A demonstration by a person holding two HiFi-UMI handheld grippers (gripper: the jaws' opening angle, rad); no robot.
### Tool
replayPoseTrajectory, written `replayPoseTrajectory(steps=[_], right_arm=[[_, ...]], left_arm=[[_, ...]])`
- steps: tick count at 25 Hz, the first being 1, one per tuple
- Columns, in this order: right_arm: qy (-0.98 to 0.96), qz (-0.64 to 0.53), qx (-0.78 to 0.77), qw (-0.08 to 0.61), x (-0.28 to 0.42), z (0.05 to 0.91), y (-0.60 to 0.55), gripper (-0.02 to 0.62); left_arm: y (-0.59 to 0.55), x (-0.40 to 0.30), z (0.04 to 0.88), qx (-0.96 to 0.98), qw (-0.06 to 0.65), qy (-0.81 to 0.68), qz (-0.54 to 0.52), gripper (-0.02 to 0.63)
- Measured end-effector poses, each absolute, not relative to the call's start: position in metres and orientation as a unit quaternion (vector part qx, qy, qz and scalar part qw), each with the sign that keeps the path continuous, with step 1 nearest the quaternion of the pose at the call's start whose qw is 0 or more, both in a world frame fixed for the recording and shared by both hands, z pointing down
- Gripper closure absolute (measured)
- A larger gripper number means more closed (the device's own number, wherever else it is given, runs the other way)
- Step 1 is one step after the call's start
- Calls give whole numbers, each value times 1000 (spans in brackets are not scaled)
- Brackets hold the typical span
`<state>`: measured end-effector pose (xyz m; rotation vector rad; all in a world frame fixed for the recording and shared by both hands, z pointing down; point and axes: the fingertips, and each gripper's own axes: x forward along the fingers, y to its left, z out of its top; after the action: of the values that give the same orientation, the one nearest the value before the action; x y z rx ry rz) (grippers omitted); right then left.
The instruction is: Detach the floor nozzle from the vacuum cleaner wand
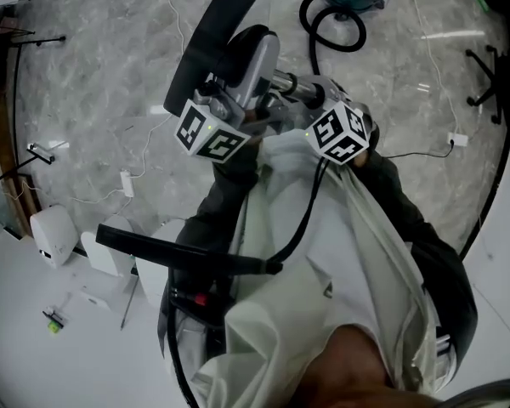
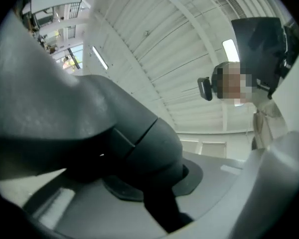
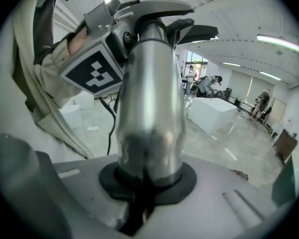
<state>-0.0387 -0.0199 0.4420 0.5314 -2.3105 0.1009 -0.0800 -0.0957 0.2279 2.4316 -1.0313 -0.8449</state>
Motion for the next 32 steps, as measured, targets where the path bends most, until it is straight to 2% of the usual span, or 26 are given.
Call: replayPoseTrajectory(steps=[3, 5, 8, 10, 14, 16, 20, 26, 30, 32], right_arm=[[-929, 59, 110, 348, -44, 441, 2, 555], [-944, 70, 17, 322, -46, 436, 23, 555], [-947, 76, -60, 308, -39, 434, 36, 555], [-945, 65, -37, 318, -33, 437, 25, 555], [-909, 18, 176, 377, -27, 442, -22, 555], [-893, 17, 225, 391, -31, 439, -27, 555], [-912, 46, 190, 360, -34, 435, -13, 555], [-942, 48, 18, 333, -25, 444, 18, 555], [-940, 42, 32, 338, -5, 448, 16, 554], [-938, 51, 71, 336, 5, 446, 4, 554]], left_arm=[[-71, -65, 217, 903, 176, -226, -321, 529], [-43, -57, 206, 922, 141, -121, -339, 529], [-22, -50, 204, 928, 107, -63, -351, 529], [-33, -47, 205, 924, 108, -103, -351, 529], [-89, -79, 224, 852, 166, -379, -321, 531], [-101, -97, 230, 816, 195, -446, -311, 531], [-91, -74, 216, 867, 193, -339, -311, 531], [-59, -56, 210, 904, 203, -136, -352, 531], [-73, -126, 203, 835, 205, -204, -468, 531], [-75, -152, 207, 832, 181, -257, -457, 531]])
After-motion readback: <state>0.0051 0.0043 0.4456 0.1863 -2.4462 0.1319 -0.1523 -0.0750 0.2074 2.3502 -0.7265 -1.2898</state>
